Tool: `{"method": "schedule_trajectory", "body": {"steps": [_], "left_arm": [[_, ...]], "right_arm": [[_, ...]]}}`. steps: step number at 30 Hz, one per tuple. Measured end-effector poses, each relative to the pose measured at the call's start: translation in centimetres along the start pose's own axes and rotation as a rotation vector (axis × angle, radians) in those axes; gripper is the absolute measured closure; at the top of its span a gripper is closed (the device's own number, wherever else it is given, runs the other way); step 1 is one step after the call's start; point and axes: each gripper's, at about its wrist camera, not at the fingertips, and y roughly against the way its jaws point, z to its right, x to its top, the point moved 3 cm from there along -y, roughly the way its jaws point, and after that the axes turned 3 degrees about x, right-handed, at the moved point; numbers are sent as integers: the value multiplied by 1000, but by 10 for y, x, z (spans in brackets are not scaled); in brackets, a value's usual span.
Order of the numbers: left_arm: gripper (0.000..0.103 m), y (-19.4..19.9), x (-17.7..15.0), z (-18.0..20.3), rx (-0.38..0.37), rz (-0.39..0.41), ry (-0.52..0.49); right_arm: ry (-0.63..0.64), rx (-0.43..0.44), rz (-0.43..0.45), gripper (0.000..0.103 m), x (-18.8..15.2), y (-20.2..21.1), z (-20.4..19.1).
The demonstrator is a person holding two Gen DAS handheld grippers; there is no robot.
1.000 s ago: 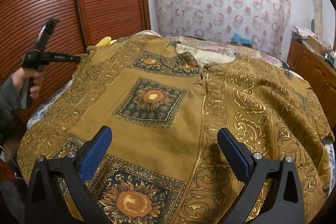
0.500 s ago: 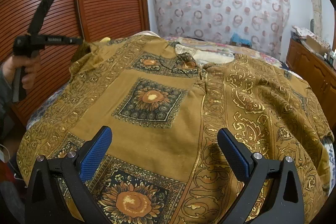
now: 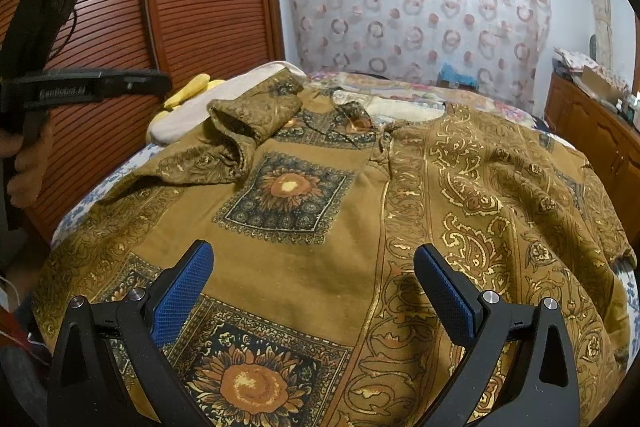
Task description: Fold small clothes
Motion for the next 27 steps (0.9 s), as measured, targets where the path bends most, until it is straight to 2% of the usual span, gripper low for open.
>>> {"method": "schedule_trajectory", "body": {"steps": [3,7,14,19,25,27], "left_arm": [[58,-11,-14,-6,-4,-38,13],[46,-32,-36,-15,-11,-99,43],[43,-66,-65,-21,13,-198,67],[42,-64,-71,-23,8,-147,80],[39,-63,-74,-25,5,-139,85],[33,-63,-74,-26,13,-143,88]], "right_arm": [[-1,1,-1,1,0,0,0],[0,-1,-6,1,-1,-1,0],[1,-1,-8,1,0,-1,0],[2,-1,-10,1,-1,-2,-2],[0,4,-16,1,-2,-3,-3],[1,8,-25,1,-2,-4,-3]]}}
